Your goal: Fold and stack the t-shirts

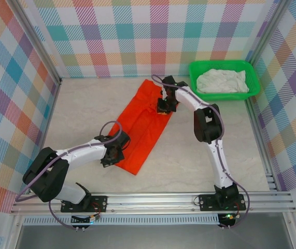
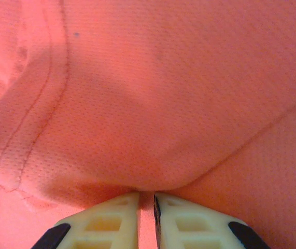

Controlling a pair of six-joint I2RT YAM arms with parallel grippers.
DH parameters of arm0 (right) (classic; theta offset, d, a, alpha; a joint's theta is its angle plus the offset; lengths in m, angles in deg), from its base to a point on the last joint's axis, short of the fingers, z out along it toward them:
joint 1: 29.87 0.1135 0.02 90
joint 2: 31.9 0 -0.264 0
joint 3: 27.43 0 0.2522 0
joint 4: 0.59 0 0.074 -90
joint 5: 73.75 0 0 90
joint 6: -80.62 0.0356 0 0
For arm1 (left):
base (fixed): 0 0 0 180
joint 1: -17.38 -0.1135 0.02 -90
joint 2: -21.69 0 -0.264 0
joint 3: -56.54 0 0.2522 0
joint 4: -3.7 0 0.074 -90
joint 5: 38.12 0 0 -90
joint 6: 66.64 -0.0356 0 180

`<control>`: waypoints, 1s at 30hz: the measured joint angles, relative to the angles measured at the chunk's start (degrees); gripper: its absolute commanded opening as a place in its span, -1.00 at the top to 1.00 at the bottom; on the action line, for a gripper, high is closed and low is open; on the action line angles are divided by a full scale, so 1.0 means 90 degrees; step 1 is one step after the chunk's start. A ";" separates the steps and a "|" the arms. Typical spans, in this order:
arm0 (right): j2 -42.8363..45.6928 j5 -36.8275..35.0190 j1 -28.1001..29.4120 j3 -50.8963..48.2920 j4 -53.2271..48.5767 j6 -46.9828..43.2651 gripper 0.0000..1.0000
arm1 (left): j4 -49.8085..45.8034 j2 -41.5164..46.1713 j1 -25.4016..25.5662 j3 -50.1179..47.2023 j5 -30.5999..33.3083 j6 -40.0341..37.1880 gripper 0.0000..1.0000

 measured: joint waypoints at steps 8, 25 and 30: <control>-0.0714 0.0362 -0.0250 0.1321 -0.0571 -0.0376 0.62 | 0.0442 -0.0206 0.1273 0.0209 -0.0304 0.0957 0.84; 0.3626 0.1931 -0.0381 -0.3315 0.1214 -0.0427 0.56 | -0.2093 0.0027 0.1090 0.2931 0.0364 0.0274 0.59; 0.4427 0.2067 -0.0240 -0.5185 0.2047 0.0049 0.58 | -0.1904 0.0005 0.0175 0.2161 0.0243 -0.0187 0.62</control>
